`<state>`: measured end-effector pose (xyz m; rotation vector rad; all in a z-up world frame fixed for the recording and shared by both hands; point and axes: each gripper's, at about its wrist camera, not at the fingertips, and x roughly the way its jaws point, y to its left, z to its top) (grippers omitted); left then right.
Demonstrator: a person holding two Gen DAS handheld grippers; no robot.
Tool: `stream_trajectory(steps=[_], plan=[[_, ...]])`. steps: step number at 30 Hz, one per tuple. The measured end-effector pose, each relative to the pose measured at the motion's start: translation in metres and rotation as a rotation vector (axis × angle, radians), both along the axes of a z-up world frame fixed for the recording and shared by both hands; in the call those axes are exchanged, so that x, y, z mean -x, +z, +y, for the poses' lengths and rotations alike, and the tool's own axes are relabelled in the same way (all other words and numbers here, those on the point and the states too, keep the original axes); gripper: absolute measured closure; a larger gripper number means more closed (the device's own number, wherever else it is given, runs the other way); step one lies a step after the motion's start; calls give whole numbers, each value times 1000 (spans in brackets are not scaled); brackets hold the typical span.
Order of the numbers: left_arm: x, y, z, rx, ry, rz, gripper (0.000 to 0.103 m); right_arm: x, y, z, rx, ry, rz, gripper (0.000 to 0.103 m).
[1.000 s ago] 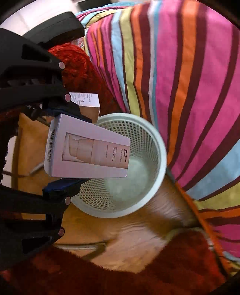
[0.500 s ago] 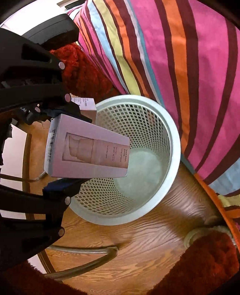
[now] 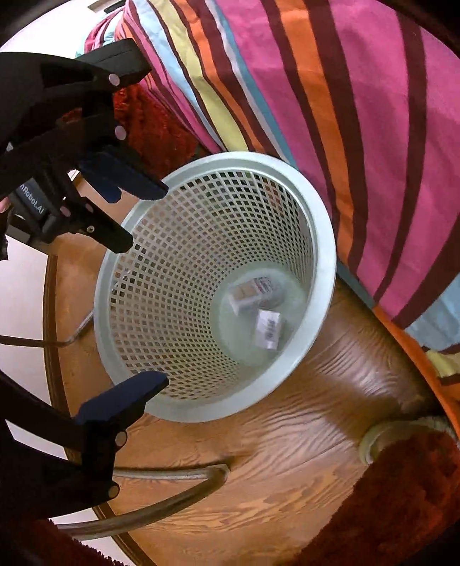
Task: Collect trash
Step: 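Lift both tools away from the wastebasket back toward the bed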
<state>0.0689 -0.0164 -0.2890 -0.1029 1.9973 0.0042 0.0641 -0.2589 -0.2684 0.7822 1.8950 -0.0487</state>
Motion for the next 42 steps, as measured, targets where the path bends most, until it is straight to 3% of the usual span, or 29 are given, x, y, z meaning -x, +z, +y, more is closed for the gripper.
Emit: stream_trajectory(steps=[16,28,35,42], plan=[[5,13,8,-7,45,-17,16,3,16,4,41,58,-52,10],[11,52,19,0,88,-152,16,4,64,8,117,130,-241,8],[11,91,25,16,111,-290,9,2,106,2,176,129,-418,8],[13,152,25,19,98,-566,8,3,164,4,258,154,-666,8]])
